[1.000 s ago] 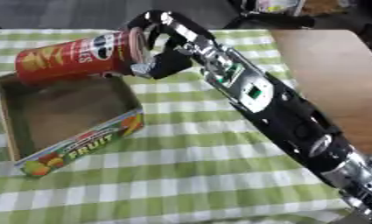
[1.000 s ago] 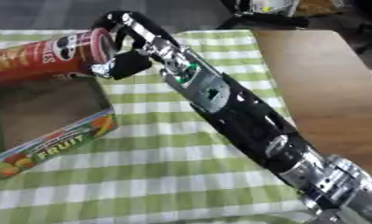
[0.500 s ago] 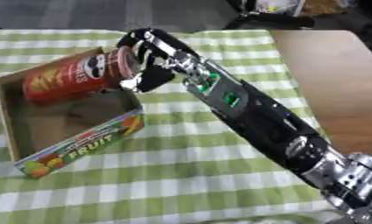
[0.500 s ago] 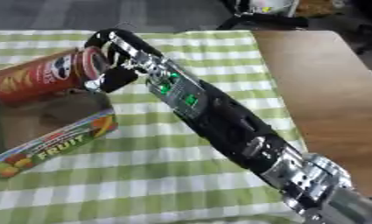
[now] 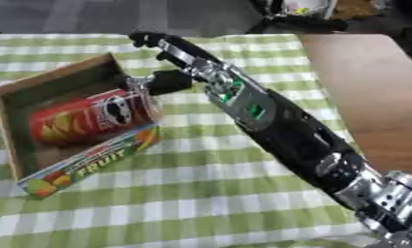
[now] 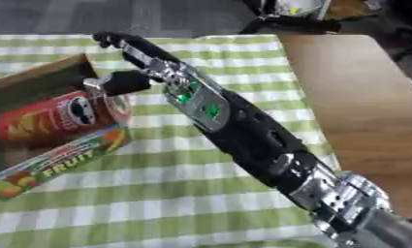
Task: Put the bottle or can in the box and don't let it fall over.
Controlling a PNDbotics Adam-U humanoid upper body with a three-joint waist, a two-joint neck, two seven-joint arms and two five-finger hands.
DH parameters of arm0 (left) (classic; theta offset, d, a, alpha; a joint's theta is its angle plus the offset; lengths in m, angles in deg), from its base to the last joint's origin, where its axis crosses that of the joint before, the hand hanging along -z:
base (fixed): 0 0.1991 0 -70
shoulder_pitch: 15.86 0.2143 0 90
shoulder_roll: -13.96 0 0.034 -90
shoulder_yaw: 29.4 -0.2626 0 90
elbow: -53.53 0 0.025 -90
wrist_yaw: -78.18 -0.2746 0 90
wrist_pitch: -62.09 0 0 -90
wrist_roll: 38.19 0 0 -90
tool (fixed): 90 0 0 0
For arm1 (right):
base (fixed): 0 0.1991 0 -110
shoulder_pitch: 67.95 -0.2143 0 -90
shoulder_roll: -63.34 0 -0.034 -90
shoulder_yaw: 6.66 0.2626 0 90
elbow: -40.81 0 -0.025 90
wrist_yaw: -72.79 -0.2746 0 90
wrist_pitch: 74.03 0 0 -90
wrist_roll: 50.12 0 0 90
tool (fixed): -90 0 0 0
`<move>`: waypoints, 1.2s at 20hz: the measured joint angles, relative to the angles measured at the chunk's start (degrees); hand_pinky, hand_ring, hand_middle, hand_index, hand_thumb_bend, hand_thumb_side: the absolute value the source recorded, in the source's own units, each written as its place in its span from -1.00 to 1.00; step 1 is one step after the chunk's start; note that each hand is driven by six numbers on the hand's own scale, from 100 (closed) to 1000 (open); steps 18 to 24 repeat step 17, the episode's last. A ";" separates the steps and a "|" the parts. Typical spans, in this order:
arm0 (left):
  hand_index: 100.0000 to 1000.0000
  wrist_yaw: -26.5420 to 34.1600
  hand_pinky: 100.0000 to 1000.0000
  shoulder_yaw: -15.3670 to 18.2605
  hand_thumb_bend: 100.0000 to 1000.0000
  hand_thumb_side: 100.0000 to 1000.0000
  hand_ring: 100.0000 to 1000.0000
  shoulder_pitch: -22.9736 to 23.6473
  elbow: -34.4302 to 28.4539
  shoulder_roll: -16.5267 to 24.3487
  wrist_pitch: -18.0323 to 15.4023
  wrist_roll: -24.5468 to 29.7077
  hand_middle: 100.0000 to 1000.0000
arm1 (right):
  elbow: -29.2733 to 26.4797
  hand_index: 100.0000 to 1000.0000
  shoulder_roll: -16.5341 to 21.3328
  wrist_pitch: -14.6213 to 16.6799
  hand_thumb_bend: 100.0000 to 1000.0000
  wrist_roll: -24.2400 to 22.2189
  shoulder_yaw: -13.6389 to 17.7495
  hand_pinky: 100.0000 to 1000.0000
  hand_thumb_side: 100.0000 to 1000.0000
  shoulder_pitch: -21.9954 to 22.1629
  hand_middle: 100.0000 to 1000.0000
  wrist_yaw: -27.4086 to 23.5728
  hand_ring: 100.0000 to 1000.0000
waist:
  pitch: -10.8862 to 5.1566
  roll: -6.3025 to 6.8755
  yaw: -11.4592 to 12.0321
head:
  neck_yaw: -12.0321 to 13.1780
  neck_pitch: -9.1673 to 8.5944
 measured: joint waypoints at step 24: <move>0.34 -0.05 0.13 0.24 -1.00 0.29 0.13 0.70 0.01 0.02 0.35 -0.51 -0.01 | -24.88 0.90 14.82 -6.00 -1.00 15.33 11.96 0.56 0.57 15.57 0.58 -13.13 0.79 | 0.00 0.04 -3.12 | 2.48 -0.19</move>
